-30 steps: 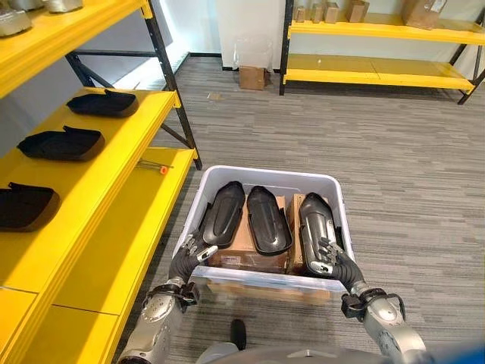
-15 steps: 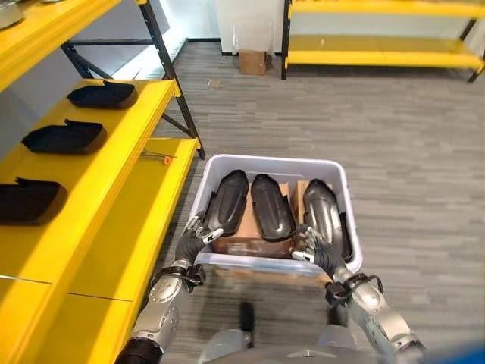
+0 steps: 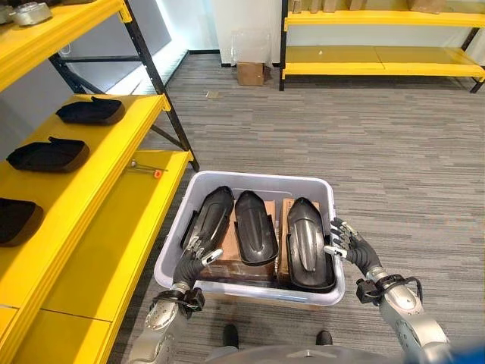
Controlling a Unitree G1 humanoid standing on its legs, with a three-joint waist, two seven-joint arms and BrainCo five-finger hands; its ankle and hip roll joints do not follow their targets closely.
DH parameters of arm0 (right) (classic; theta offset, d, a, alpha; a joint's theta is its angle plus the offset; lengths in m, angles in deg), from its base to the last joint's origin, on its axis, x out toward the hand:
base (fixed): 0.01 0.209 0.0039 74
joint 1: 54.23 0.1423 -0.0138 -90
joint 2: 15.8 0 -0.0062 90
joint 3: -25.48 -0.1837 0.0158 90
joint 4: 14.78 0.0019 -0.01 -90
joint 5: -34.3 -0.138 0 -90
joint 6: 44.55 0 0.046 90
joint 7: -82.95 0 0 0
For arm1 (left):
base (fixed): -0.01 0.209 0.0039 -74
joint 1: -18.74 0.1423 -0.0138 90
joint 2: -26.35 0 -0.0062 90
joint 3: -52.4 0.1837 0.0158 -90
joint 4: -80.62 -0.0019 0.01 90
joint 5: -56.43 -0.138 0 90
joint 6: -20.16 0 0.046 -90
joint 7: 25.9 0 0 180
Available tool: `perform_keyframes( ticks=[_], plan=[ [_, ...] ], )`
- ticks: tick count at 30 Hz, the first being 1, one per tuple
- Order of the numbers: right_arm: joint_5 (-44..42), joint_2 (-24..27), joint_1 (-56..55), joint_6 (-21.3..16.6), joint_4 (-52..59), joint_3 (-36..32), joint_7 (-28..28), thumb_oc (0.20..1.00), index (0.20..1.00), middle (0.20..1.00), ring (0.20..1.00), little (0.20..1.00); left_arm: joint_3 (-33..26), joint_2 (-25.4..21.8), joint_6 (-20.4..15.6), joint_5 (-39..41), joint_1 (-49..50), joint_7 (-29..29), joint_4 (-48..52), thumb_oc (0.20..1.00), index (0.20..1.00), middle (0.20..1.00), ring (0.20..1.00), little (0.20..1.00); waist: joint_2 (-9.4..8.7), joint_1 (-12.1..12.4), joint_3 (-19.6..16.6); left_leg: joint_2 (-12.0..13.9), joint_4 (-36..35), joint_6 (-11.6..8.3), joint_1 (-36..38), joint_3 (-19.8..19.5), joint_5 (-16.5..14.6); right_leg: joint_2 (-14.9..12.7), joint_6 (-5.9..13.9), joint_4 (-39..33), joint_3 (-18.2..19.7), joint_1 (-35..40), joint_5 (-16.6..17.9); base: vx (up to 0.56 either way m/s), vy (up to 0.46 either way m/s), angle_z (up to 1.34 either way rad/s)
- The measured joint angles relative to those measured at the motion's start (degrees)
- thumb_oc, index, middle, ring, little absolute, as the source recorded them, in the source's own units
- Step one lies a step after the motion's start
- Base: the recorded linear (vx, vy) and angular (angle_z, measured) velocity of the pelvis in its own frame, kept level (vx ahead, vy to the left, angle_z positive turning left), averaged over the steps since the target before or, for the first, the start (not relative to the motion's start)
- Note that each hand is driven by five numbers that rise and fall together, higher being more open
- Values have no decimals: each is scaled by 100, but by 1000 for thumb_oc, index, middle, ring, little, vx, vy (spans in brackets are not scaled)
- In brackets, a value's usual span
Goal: Move parts from the plastic box to the shelf.
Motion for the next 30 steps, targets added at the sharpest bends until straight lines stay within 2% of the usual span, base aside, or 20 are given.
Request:
perform_keyframes(
  ticks=[4, 10, 11, 13, 14, 18, 20, 30],
  plan=[
    [12, 26, 661, -221, 215, -35, -157, 1000, 1000, 1000, 1000, 1000, -119, -25, -149, 217, -337, -1, 676, 1000, 1000, 1000, 1000, 1000, 80, 43, 171, -17, 33, -28, -368, 56, 175, -4, -29, 24, 57, -392, 187, -116, 12, -10],
    [219, -47, 2179, -333, -314, 407, -671, 1000, 1000, 1000, 1000, 1000, 137, -72, -417, 391, -1430, -75, 1300, 1000, 1000, 1000, 1000, 1000, 91, 62, 844, -72, 35, -2, -1006, 99, 383, -19, -15, 24, 191, -1101, 431, -159, 15, -10],
    [218, -112, 2543, -335, -509, 416, -867, 1000, 1000, 1000, 1000, 1000, 275, -76, -463, 402, -1690, -93, 1387, 1000, 1000, 1000, 1000, 1000, 82, 136, 1121, -86, 40, 6, -1161, 194, 432, -29, -20, 26, 301, -1316, 513, -116, 12, -20],
    [221, -197, 2692, -348, -569, 428, -1035, 1000, 1000, 1000, 1000, 1000, 339, -76, -492, 485, -1852, -166, 1386, 1000, 1000, 1000, 1000, 1000, 75, 184, 1363, -90, 57, 6, -1217, 222, 442, -35, -19, 28, 316, -1380, 551, -84, 23, -12],
    [220, -326, 2860, -380, -782, 423, -1191, 1000, 1000, 1000, 1000, 1000, 453, -118, -540, 617, -1936, -265, 1394, 1000, 1000, 1000, 1000, 1000, 67, 185, 1593, -90, 73, 5, -1230, 217, 440, -34, -20, 28, 316, -1384, 550, -76, 26, -3],
    [215, -558, 3436, -383, -1649, 517, -1581, 1000, 1000, 1000, 1000, 1000, 944, -231, -569, 690, -2246, -315, 1402, 1000, 1000, 1000, 1000, 1000, 95, 221, 1982, -167, 181, 9, -1441, 236, 442, -103, -10, 127, 347, -1600, 542, -87, 29, 1],
    [216, -561, 3609, -381, -1770, 499, -1723, 1000, 1000, 1000, 1000, 1000, 1019, -250, -563, 788, -2364, -317, 1402, 1000, 1000, 1000, 1000, 1000, 196, 224, 2287, -211, 202, 39, -1459, 236, 421, -173, 2, 158, 359, -1617, 539, -57, 24, 5],
    [340, -514, 3992, -383, -2076, 364, -2157, 1000, 1000, 1000, 1000, 1000, 1017, -245, -641, 889, -2415, -528, 1456, 1000, 1000, 1000, 1000, 1000, 236, 285, 2356, -327, 280, 109, -1701, 292, 415, -289, 61, 258, 447, -1923, 556, -36, 9, -2]
  ],
)
